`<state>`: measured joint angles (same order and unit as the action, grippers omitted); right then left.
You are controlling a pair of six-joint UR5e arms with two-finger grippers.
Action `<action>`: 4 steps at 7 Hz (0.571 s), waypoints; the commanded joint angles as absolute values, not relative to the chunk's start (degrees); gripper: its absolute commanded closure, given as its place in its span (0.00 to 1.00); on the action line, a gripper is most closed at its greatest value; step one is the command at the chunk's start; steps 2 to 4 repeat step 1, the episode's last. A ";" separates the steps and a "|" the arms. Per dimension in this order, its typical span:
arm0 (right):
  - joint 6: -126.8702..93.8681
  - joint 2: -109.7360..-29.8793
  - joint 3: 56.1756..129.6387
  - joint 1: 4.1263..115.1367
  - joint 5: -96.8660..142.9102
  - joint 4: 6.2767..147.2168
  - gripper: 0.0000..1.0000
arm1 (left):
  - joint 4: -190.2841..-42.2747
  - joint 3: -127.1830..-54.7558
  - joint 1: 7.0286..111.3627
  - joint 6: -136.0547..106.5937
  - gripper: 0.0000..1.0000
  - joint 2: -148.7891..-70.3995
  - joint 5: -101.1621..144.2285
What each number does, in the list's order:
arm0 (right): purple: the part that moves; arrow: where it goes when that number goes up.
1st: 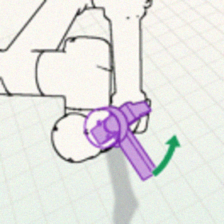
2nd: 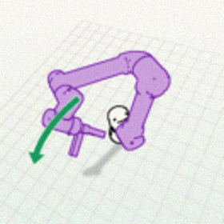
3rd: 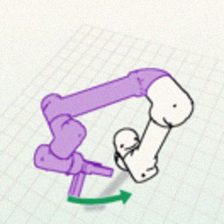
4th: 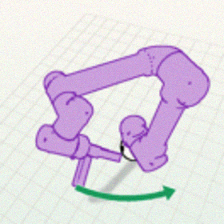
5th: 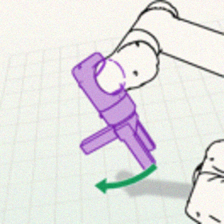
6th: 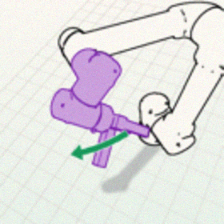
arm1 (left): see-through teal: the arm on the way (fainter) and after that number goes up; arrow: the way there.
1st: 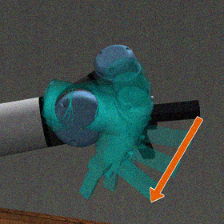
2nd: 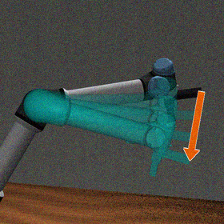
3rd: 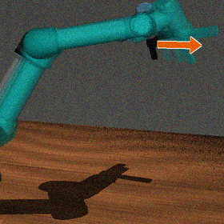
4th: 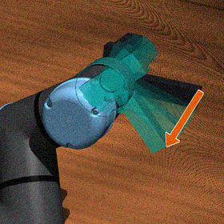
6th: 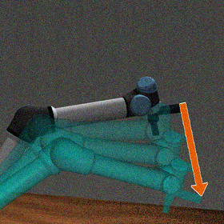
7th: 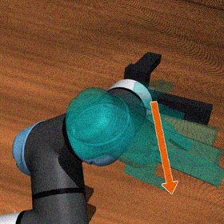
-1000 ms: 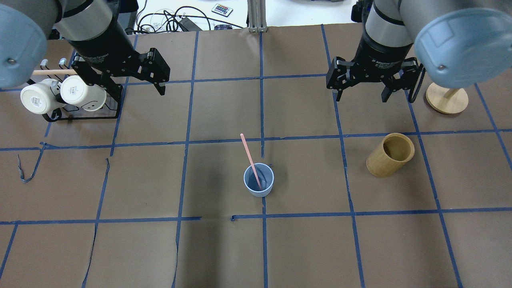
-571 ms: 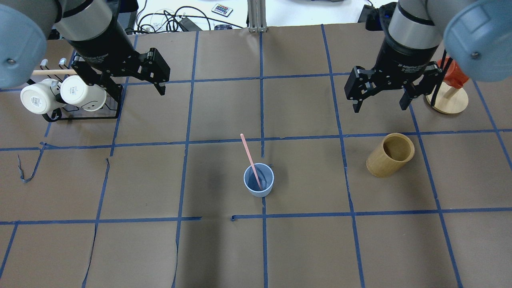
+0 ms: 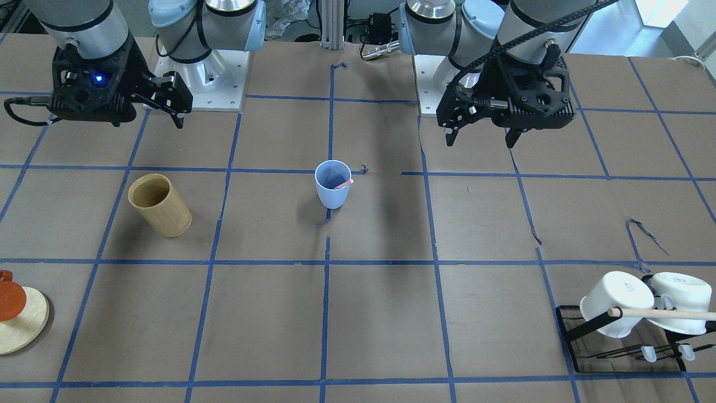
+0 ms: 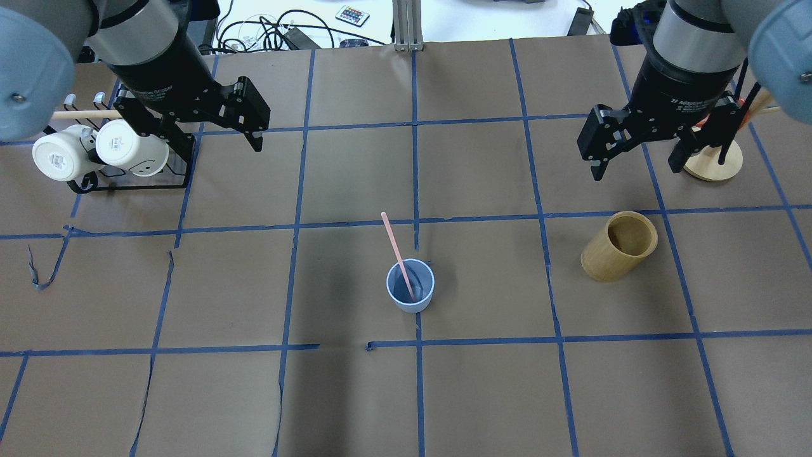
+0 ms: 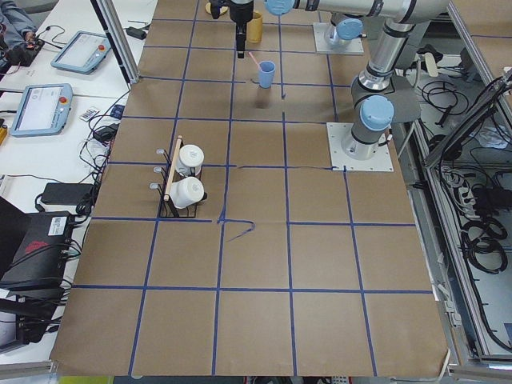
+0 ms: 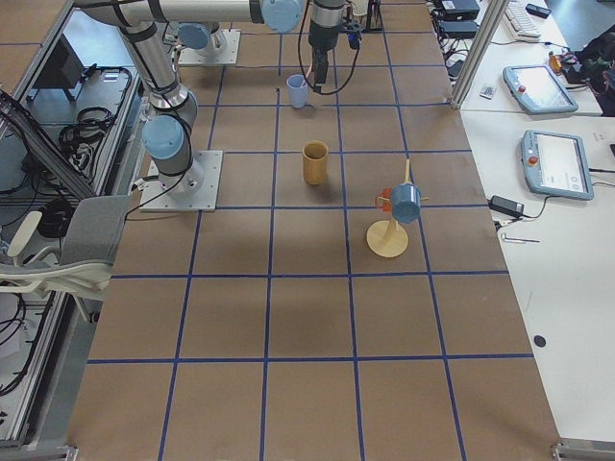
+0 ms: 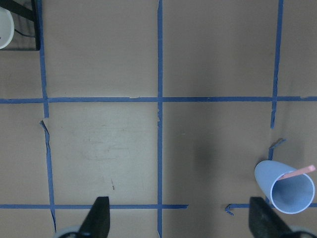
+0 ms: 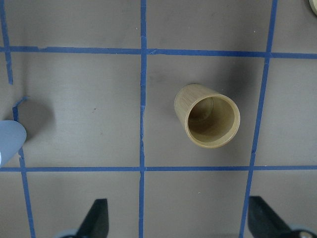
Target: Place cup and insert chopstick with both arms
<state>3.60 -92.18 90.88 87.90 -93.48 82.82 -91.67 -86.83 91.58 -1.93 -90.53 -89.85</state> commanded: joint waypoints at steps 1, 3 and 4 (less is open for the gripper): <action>3.60 -92.29 90.70 88.15 -93.34 82.70 0.00 | -91.67 -86.84 91.58 -1.93 0.00 -90.53 -89.83; 3.60 -92.29 90.70 88.15 -93.34 82.70 0.00 | -91.67 -86.84 91.58 -1.93 0.00 -90.53 -89.83; 3.60 -92.29 90.70 88.15 -93.34 82.70 0.00 | -91.67 -86.84 91.58 -1.93 0.00 -90.53 -89.83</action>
